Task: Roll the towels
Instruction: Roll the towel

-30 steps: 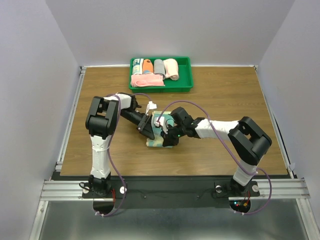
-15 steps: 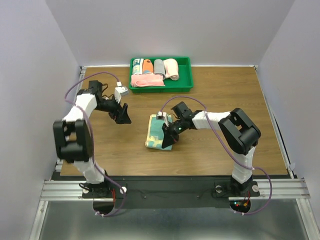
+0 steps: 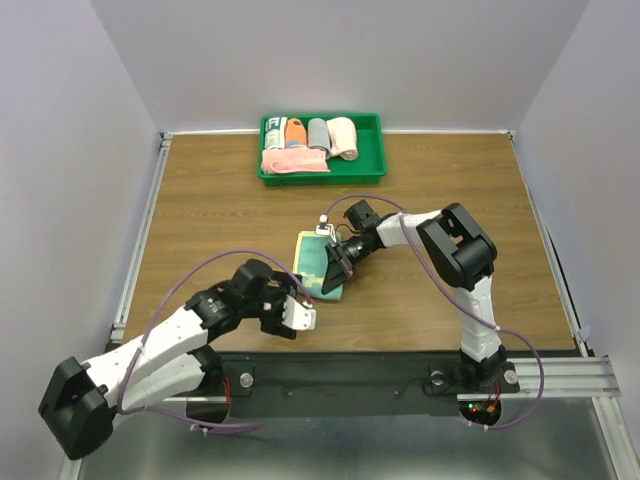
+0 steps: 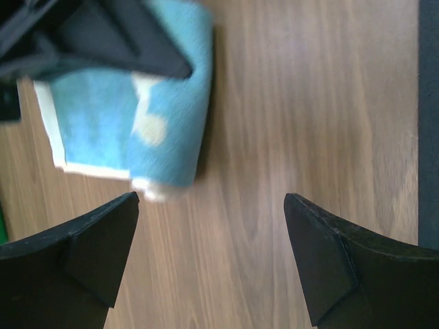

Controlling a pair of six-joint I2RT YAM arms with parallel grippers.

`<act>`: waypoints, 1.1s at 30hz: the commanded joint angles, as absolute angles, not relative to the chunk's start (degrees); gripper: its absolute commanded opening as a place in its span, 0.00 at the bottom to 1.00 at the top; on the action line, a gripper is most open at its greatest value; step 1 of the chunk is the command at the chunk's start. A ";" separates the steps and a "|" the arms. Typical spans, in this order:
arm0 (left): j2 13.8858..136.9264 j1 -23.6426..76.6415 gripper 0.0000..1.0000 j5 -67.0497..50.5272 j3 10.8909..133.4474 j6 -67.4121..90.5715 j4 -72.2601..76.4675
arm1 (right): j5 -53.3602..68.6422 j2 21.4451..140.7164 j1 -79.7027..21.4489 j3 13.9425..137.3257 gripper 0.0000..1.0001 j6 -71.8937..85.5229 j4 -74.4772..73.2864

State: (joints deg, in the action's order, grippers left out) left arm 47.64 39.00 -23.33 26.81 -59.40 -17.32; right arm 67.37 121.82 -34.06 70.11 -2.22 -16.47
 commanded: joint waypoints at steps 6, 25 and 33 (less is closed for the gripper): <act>53.08 55.01 0.99 -5.45 21.54 -62.40 5.00 | 61.88 129.11 -33.58 76.11 0.01 -1.40 -25.57; 70.66 55.72 0.22 -5.87 23.62 -62.94 6.29 | 61.27 132.02 -33.14 81.82 0.08 -5.18 -34.98; 76.37 52.04 0.06 -17.22 32.25 -57.83 -12.21 | 56.26 126.57 -27.25 86.83 0.51 -3.17 -36.21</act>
